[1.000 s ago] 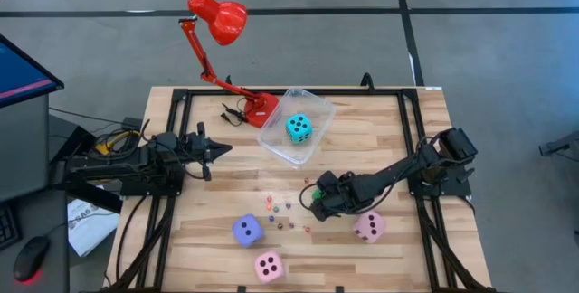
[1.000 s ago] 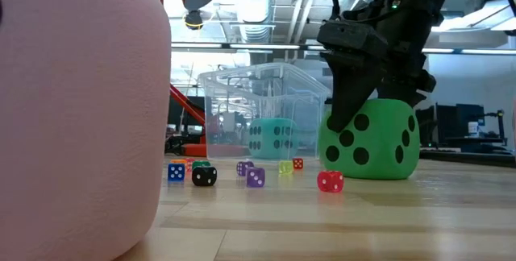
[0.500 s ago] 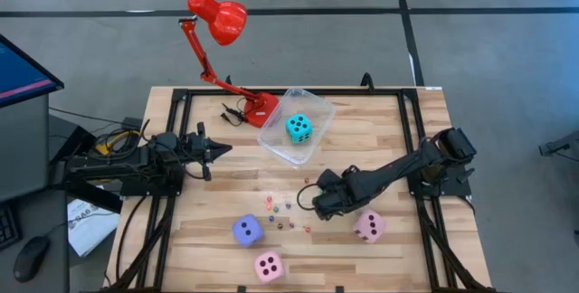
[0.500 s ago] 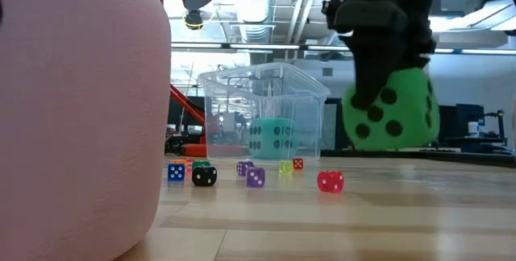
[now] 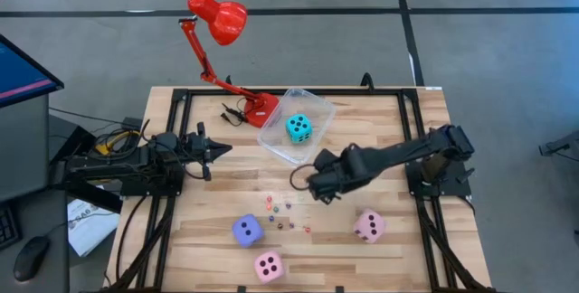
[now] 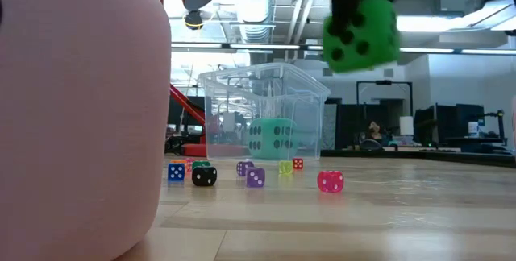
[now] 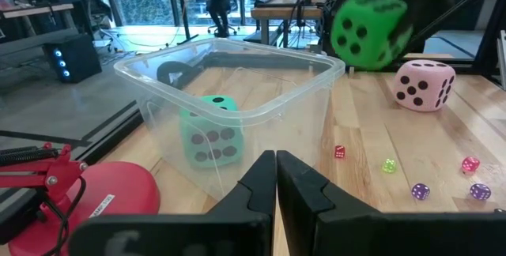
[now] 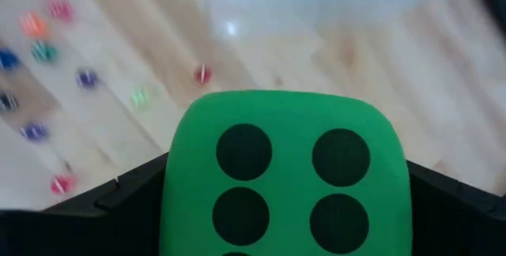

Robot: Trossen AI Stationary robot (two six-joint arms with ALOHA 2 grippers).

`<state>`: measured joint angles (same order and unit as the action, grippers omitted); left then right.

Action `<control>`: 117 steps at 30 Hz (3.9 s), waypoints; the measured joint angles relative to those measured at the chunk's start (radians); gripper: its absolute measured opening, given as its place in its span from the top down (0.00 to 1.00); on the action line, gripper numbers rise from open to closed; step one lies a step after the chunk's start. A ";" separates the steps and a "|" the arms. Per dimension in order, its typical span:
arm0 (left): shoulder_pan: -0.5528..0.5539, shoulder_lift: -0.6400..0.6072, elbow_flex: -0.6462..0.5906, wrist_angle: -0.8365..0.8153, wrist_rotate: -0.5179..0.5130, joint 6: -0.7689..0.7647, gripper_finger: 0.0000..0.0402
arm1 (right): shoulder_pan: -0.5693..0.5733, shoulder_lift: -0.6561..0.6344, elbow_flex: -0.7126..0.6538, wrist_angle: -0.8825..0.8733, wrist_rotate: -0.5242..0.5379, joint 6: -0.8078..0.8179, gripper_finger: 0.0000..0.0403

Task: Pick & Place Dice
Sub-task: Put the green dice into the transparent bin

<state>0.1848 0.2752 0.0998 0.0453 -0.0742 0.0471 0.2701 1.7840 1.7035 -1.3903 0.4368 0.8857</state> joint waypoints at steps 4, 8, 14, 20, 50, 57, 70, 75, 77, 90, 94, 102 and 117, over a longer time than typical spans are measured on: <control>0.000 0.000 0.000 0.000 0.000 0.000 1.00 | -0.030 -0.001 0.090 0.003 0.117 -0.055 0.07; 0.000 0.000 0.000 0.000 0.000 0.000 1.00 | -0.061 -0.001 0.117 0.071 0.257 -0.129 0.07; 0.000 0.000 0.000 0.000 0.000 0.000 1.00 | -0.122 0.006 0.095 0.250 0.271 -0.290 0.07; 0.000 0.000 0.000 0.000 0.000 0.000 1.00 | -0.197 0.006 0.050 0.440 0.270 -0.460 0.07; 0.000 0.001 0.000 0.002 0.000 0.000 1.00 | -0.509 0.160 0.025 0.612 -0.151 -0.762 0.07; 0.000 0.001 0.000 0.007 0.000 0.000 1.00 | -0.436 0.185 0.025 0.623 -0.150 -0.762 0.07; 0.000 0.001 0.000 0.007 0.000 0.000 1.00 | -0.384 0.181 0.026 0.628 -0.148 -0.796 0.02; 0.000 0.001 0.000 0.007 0.000 0.000 1.00 | -0.366 0.181 0.026 0.648 -0.149 -0.817 0.02; 0.000 0.001 0.000 0.007 0.000 0.000 1.00 | -0.361 0.181 0.026 0.680 -0.151 -0.841 0.02; 0.000 0.001 0.000 0.007 0.000 0.000 1.00 | -0.388 0.181 0.026 0.707 -0.006 -0.600 0.01; 0.000 0.001 0.000 0.007 0.000 0.000 1.00 | -0.414 0.181 0.026 0.631 -0.176 -0.722 0.01; 0.000 0.001 0.000 0.007 0.000 0.000 1.00 | -0.428 0.181 0.026 0.622 -0.162 -0.667 0.01; 0.000 0.001 0.000 0.007 0.000 0.000 1.00 | -0.426 0.182 0.026 0.710 -0.182 -0.678 0.01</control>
<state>0.1846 0.2760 0.0998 0.0524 -0.0746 0.0471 -0.1561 1.9656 1.7290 -0.6798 0.2552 0.2079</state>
